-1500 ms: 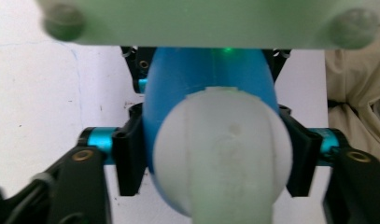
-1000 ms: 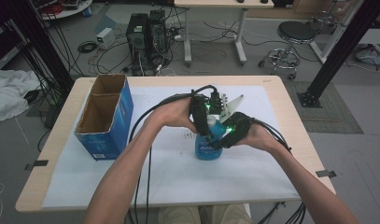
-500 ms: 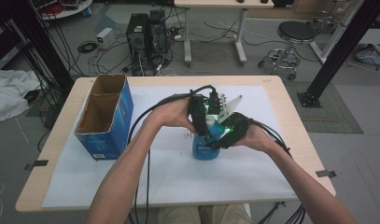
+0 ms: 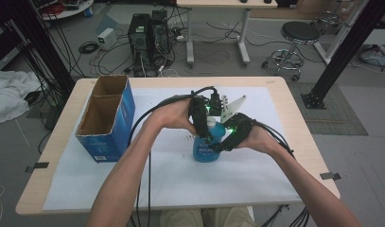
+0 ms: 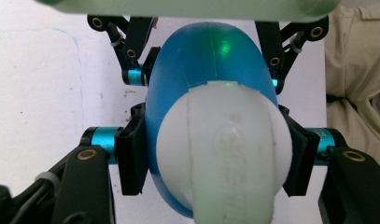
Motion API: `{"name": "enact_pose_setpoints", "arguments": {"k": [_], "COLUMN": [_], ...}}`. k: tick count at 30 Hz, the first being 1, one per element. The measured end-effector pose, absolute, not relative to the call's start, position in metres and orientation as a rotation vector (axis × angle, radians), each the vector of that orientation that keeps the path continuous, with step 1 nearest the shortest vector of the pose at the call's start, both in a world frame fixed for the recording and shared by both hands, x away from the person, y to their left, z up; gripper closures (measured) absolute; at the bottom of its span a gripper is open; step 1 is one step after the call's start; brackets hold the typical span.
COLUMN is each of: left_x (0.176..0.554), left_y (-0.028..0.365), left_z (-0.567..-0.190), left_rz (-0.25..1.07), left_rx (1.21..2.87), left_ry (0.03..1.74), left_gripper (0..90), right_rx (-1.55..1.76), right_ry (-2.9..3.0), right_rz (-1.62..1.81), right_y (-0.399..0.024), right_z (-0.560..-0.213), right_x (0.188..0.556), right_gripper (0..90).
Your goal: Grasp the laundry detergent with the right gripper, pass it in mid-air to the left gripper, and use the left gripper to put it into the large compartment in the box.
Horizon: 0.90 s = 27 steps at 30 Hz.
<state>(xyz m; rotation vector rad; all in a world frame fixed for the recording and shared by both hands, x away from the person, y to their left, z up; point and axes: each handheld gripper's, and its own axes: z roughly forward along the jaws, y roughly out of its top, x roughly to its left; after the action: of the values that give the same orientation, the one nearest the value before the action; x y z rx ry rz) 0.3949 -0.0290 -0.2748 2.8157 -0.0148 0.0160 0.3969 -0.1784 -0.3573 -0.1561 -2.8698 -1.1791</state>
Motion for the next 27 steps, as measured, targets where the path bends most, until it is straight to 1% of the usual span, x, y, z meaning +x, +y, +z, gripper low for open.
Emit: {"name": "enact_pose_setpoints", "arguments": {"k": [6,11,13,20,27], "left_x": [0.394,0.394,0.395,0.396,0.397], "left_y": [-0.027,-0.026,-0.025,-0.014,0.006], "left_z": [-0.275,-0.276,-0.276,-0.267,-0.245], "left_rz": [0.014,0.012,0.012,0.017,0.051], "left_rx": [2.820,2.826,2.825,2.812,2.811], "left_ry": [-0.017,-0.012,-0.003,0.042,0.113], "left_gripper": [38.3,38.4,38.3,38.3,38.3], "right_rx": [-0.161,-0.172,-0.183,-0.199,-0.243], "right_ry": [-2.883,-2.887,-2.891,-2.926,-2.960], "right_rz": [-1.183,-1.161,-1.159,-1.124,-1.087], "right_y": [-0.180,-0.181,-0.181,-0.190,-0.207], "right_z": [-0.356,-0.356,-0.354,-0.347,-0.338], "right_x": [0.398,0.397,0.397,0.394,0.393], "right_gripper": [30.9,26.5,22.8,22.8,22.7]}}
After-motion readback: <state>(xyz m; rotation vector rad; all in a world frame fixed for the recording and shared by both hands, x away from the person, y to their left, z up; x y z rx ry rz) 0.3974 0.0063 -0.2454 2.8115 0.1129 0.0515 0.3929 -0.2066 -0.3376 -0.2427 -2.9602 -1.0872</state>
